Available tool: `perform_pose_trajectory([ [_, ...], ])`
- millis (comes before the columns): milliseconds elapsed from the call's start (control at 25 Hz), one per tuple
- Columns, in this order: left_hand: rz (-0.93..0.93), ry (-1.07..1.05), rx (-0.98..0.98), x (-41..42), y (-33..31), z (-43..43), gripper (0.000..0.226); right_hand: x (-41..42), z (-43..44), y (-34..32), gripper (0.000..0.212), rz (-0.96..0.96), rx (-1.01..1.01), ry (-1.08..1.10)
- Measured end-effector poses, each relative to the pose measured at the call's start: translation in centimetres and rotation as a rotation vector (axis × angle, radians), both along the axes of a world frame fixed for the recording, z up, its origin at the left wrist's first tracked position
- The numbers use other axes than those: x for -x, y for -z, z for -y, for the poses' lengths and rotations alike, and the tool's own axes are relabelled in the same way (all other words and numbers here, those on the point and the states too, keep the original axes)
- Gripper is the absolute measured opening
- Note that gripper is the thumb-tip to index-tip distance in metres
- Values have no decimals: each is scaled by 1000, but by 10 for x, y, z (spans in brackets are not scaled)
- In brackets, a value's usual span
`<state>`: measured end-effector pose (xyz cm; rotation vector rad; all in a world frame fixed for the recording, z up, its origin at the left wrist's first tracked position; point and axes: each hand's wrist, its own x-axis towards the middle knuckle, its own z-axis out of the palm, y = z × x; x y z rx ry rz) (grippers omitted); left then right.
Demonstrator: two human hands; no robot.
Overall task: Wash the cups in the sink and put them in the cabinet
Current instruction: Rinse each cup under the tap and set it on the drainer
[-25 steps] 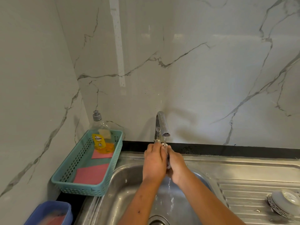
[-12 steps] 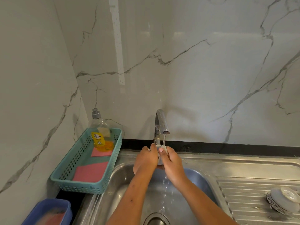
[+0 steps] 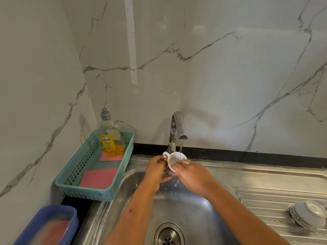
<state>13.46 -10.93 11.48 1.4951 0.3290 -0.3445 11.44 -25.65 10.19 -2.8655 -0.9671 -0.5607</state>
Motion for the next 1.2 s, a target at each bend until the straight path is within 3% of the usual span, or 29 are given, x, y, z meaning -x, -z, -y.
perform_pose_trajectory([
  [160,25,-52,2,-2,-3,2,19,-11,9,5,38,-5,76,-67],
  [360,54,-36,-59,-3,4,6,16,-10,-13,5,33,112,185,78],
  [480,73,-45,-87,2,11,8,25,-6,-27,0,38,185,139,198],
  [680,119,-89,-24,13,3,9,16,-2,-30,-3,30,40,-103,324],
  [800,90,-21,21,18,-14,12,25,-7,-23,1,23,-18,-46,291],
  [880,72,93,21,14,-17,13,29,-6,-18,4,14,44,6,242],
  [1040,70,162,-14,12,-13,14,26,-7,-15,15,37,71,75,182],
  [1200,117,92,-30,11,-9,19,26,-4,-21,17,39,70,159,192],
])
